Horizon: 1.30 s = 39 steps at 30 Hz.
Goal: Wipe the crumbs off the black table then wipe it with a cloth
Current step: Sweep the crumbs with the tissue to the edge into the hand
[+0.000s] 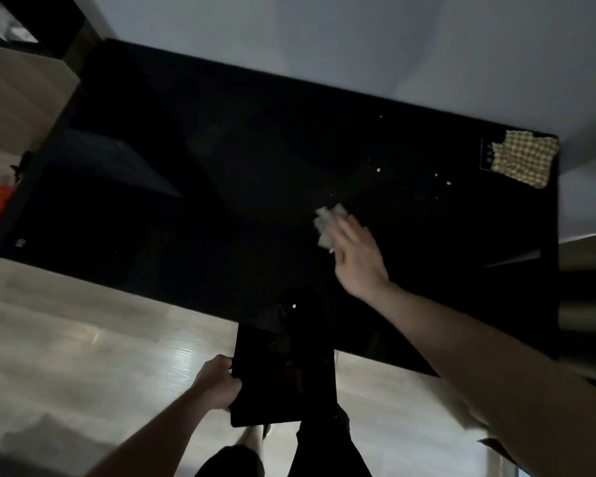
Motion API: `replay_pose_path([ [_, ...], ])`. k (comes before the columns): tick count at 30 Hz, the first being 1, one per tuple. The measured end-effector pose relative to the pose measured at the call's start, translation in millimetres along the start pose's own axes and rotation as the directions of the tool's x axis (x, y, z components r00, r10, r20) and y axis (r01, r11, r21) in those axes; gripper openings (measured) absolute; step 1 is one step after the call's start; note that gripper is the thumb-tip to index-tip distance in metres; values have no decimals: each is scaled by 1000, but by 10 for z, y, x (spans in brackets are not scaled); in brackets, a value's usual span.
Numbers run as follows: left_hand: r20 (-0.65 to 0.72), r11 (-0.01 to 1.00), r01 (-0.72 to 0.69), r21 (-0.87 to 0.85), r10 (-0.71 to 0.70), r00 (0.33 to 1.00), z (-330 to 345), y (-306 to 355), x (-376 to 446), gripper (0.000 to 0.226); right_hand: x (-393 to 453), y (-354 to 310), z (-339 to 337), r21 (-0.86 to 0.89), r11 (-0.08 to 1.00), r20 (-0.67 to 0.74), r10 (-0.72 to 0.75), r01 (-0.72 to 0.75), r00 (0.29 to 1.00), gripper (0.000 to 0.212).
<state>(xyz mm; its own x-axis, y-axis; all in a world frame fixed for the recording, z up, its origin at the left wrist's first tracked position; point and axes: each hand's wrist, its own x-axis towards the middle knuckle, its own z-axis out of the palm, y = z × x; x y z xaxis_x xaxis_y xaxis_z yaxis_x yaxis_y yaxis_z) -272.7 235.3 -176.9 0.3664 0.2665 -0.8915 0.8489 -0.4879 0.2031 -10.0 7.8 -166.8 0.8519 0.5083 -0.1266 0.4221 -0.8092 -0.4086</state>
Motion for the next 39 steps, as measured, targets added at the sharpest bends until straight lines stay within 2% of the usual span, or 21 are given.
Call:
replay_pose_path([
  [5, 13, 1000, -4, 21, 4, 1000, -35, -66, -7, 34, -1003, -788, 418, 197, 958, 171, -242, 208, 955, 99],
  [7, 20, 999, -12, 44, 11, 1000, -49, -77, -28, 34, -1360, -978, 535, 301, 923, 211, -310, 240, 927, 95],
  [8, 19, 998, -18, 61, 17, 1000, -61, -70, -52, 30, -1501, -1038, 558, 359, 909, 241, -310, 212, 920, 86],
  [10, 18, 996, -29, 83, 28, 999, -84, -57, -90, 20, -1700, -1098, 512, 448, 890, 280, -236, 91, 931, 64],
  [11, 21, 996, -32, 80, 30, 999, -93, -53, -102, 18, -1749, -1086, 468, 469, 883, 267, -178, 33, 947, 60],
  [13, 32, 998, -30, 59, 28, 999, -98, -49, -119, 22, -1705, -977, 315, 495, 868, 174, -47, -46, 984, 69],
  [15, 32, 999, -23, 49, 21, 999, -99, -44, -117, 27, -1539, -710, 157, 526, 848, 14, 73, -69, 997, 75],
  [19, 24, 999, -8, 36, 7, 1000, -73, -67, -39, 32, -918, 7, -427, 464, 872, -176, 262, -155, 949, 53],
  [23, 10, 1000, 7, 14, -7, 1000, -46, -6, -12, 29, -285, 818, -909, 354, 869, -251, 444, -345, 860, 61],
  [26, -11, 1000, 26, -5, -26, 1000, -29, 65, -18, 26, 91, 1364, -1126, 241, 854, -231, 512, -461, 827, 65],
  [29, -17, 998, 47, -36, -47, 999, -1, 147, -43, 24, 435, 1791, -1115, 158, 828, -122, 557, -538, 821, 70],
  [31, -20, 998, 53, -37, -54, 998, 14, 202, -55, 24, 655, 1867, -998, 116, 782, -63, 622, -613, 781, 69],
  [33, -27, 997, 63, -38, -64, 998, 30, 219, -32, 24, 863, 1787, -885, 63, 721, -54, 693, -690, 719, 78],
  [34, -28, 996, 66, -55, -68, 997, 37, 220, -14, 24, 964, 1707, -863, 55, 718, -65, 696, -694, 715, 82],
  [39, -31, 995, 76, -69, -78, 996, 66, 236, 26, 29, 1637, 1521, -865, 79, 834, -55, 551, -547, 832, 78],
])
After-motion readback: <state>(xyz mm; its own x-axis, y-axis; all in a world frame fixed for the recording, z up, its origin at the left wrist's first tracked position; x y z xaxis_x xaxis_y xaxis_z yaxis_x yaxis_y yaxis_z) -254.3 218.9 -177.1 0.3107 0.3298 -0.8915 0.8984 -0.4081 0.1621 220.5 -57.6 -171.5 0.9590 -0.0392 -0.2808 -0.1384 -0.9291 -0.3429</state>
